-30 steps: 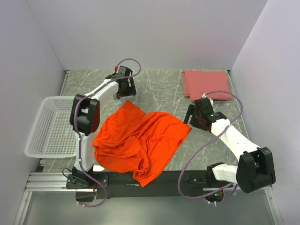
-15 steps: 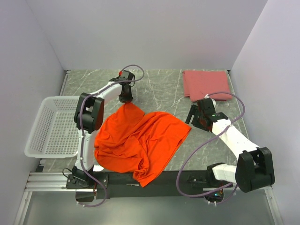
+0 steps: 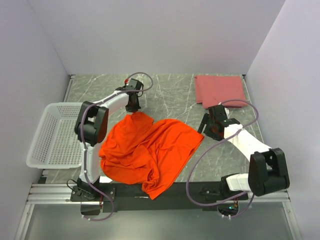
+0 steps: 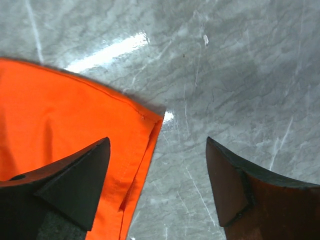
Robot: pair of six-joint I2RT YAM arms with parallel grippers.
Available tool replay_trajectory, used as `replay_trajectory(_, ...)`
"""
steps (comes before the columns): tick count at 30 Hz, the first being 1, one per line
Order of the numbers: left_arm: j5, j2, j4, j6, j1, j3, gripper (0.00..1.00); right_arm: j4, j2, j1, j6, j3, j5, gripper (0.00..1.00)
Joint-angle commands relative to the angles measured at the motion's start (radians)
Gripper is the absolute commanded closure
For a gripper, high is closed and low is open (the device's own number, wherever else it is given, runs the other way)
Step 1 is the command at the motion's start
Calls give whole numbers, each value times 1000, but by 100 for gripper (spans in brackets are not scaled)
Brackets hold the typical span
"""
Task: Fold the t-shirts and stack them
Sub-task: Flatten the tshirt out
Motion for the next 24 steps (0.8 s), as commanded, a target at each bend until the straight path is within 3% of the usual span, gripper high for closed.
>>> replay_trajectory(1,-102,-156,12,-59,18,-63,99,7,37,-9,40,44,12,18)
replay_trajectory(9,-102,-356,70,-100,102,-257,99,102,110,-7,-11,30,-61,27)
replay_trajectory(13,-96,-368,59,-99,116,-243,99,119,213,-6,-34,76,-78,39)
replay_trajectory(24,-82,-357,50,-118,143,-217,99,90,245,3,-14,47,-31,50)
